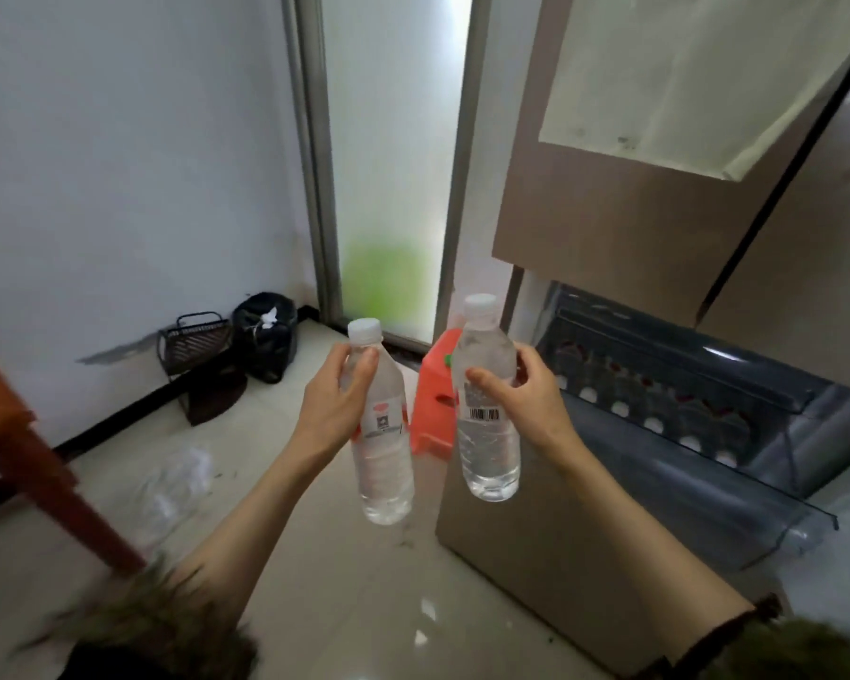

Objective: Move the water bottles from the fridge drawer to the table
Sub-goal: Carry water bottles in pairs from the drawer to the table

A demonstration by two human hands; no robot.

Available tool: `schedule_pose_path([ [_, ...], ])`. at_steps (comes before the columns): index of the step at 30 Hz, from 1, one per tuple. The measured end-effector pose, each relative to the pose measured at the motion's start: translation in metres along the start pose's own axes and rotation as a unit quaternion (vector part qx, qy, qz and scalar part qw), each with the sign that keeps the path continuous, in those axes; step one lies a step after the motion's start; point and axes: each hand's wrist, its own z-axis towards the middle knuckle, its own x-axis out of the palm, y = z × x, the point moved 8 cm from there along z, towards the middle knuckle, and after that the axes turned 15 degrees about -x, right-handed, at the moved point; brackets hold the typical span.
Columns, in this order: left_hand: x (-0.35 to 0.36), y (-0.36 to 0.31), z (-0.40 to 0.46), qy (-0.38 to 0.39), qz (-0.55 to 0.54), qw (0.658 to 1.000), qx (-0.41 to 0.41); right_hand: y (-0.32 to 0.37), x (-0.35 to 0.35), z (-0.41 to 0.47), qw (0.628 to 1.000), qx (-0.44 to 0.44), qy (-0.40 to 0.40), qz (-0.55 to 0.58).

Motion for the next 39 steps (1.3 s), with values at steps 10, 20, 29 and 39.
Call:
schedule_pose_path([
  [10,-0.236,0.074,-0.021,-0.146,0.031,0.987,-0.062,0.067,0.263,0.014,0.985,-0.028,0.166,0.049],
  [20,-0.496,0.161,-0.034,-0.281,0.066,0.948,-0.13,0.138,0.547,0.011,0.942,-0.069,0.311,0.102],
  [29,-0.651,0.223,-0.003,-0.346,0.076,0.919,-0.173,0.167,0.743,0.034,0.896,-0.093,0.423,0.1],
  [39,-0.802,0.268,0.095,-0.385,0.053,0.894,-0.222,0.186,0.946,0.1,0.843,-0.143,0.516,0.05],
])
